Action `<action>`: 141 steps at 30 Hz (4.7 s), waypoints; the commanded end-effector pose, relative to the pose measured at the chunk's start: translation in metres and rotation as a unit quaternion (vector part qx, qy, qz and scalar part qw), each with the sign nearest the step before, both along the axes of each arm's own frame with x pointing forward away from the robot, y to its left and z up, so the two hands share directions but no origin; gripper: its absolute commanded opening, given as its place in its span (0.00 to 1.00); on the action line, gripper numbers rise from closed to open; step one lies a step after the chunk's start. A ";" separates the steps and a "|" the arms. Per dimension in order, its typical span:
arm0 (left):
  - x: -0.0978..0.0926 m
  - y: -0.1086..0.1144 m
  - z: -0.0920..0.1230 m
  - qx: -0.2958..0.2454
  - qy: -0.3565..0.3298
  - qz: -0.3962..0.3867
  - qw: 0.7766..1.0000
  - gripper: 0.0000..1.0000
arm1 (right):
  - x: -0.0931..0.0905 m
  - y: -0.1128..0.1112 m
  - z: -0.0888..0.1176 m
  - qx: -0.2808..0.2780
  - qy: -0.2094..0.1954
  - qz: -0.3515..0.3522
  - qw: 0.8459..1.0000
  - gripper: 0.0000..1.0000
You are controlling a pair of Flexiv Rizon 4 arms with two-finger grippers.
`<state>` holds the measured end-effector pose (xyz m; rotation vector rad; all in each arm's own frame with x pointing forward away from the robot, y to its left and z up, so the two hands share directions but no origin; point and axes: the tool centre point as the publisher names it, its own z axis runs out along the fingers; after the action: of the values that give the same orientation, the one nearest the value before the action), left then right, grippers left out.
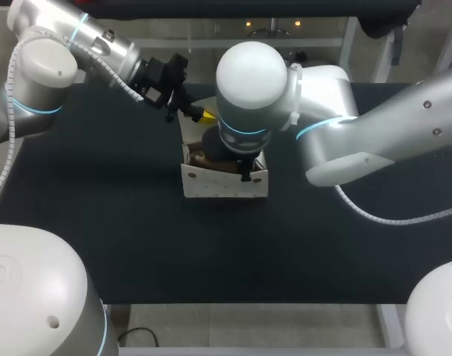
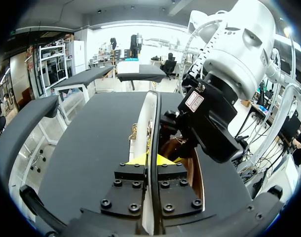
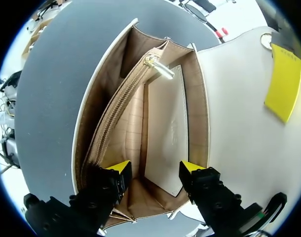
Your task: Pick up the bag, open it, inspect its contents, close it, and place it on the opposite side
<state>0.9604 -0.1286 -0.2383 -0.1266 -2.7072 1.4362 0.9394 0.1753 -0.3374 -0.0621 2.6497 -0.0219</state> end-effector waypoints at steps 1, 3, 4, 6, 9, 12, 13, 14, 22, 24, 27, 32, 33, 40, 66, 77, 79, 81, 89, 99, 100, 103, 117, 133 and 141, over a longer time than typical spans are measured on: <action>-0.002 -0.002 -0.003 -0.001 0.000 0.000 1.000 0.00 | 0.004 0.004 0.002 -0.001 -0.002 -0.004 1.000 1.00; -0.002 -0.002 -0.003 -0.001 0.000 0.000 1.000 0.00 | 0.005 0.004 0.001 -0.001 -0.002 -0.006 1.000 1.00; -0.002 -0.002 -0.003 -0.001 0.000 0.000 1.000 0.00 | 0.005 0.004 0.001 -0.001 -0.001 -0.007 1.000 1.00; -0.002 -0.002 -0.003 -0.001 0.000 0.000 1.000 0.00 | 0.005 0.005 0.000 -0.001 -0.001 -0.007 1.000 1.00; -0.002 -0.002 -0.003 -0.001 0.000 0.000 1.000 0.00 | 0.005 0.005 0.000 -0.001 0.000 -0.008 1.000 1.00; -0.002 -0.002 -0.003 -0.001 0.000 0.000 1.000 0.00 | 0.005 0.004 0.000 -0.001 0.000 -0.008 1.000 1.00; -0.002 -0.002 -0.003 -0.001 0.000 0.000 1.000 0.00 | 0.005 0.004 0.000 -0.001 -0.001 -0.008 1.000 1.00; -0.002 -0.002 -0.003 -0.001 0.000 0.000 1.000 0.00 | 0.005 0.004 0.000 0.001 -0.003 -0.010 1.000 1.00; -0.002 -0.002 -0.003 -0.001 0.000 0.000 1.000 0.00 | 0.005 0.005 0.004 0.013 -0.020 -0.013 1.000 0.46; -0.002 -0.002 -0.003 -0.001 0.000 0.000 1.000 0.00 | 0.005 0.005 0.007 0.019 -0.025 -0.014 0.999 0.45; -0.003 -0.003 -0.003 0.001 -0.002 0.001 1.000 0.00 | 0.006 0.005 0.013 0.026 -0.040 -0.020 0.999 0.43; -0.007 -0.004 0.000 0.010 -0.012 0.005 1.000 0.00 | 0.005 0.001 0.028 0.036 -0.067 -0.030 0.997 0.46; -0.007 -0.005 0.000 0.011 -0.012 0.005 1.000 0.00 | 0.005 0.001 0.031 0.038 -0.073 -0.033 0.996 0.46; -0.010 -0.007 0.004 0.020 -0.019 0.015 0.999 0.00 | 0.000 -0.008 0.059 0.058 -0.116 -0.047 0.990 0.43; 0.007 -0.010 -0.019 0.016 0.023 0.031 0.999 0.00 | -0.047 -0.024 0.098 0.077 -0.192 -0.062 0.976 0.02; 0.024 -0.003 -0.042 0.023 -0.067 0.045 0.996 0.00 | -0.071 -0.028 0.089 0.083 -0.193 -0.064 0.976 0.00; 0.024 -0.002 -0.045 0.022 -0.091 0.036 0.995 0.00 | -0.075 -0.027 0.085 0.087 -0.188 -0.063 0.976 0.00; 0.023 -0.002 -0.048 0.020 -0.106 0.026 0.994 0.00 | -0.077 -0.025 0.080 0.089 -0.182 -0.062 0.977 0.00; 0.017 -0.004 -0.057 0.046 -0.155 0.026 0.986 0.00 | -0.082 -0.023 0.064 0.113 -0.157 -0.085 0.977 0.00; 0.017 -0.004 -0.057 0.046 -0.155 0.026 0.986 0.00 | -0.082 -0.023 0.064 0.113 -0.157 -0.085 0.977 0.00; 0.017 -0.004 -0.057 0.046 -0.155 0.026 0.986 0.00 | -0.082 -0.023 0.064 0.113 -0.157 -0.085 0.977 0.00; 0.017 -0.004 -0.057 0.046 -0.155 0.026 0.986 0.00 | -0.082 -0.023 0.064 0.113 -0.157 -0.085 0.977 0.00; 0.027 -0.002 -0.084 0.066 -0.261 0.075 0.960 0.00 | -0.107 -0.005 0.032 0.109 -0.189 -0.088 0.972 0.00; 0.045 0.017 -0.091 0.041 -0.245 0.047 0.967 0.00 | -0.122 0.017 0.002 0.105 -0.193 -0.047 0.974 0.00; 0.056 0.021 -0.087 0.040 -0.242 0.032 0.969 0.00 | -0.113 0.034 -0.017 0.097 -0.186 -0.034 0.977 0.00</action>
<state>1.0092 -0.1084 -0.3256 -0.4324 -3.1904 1.4739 0.8223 0.2016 -0.3410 0.0921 2.3017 0.1944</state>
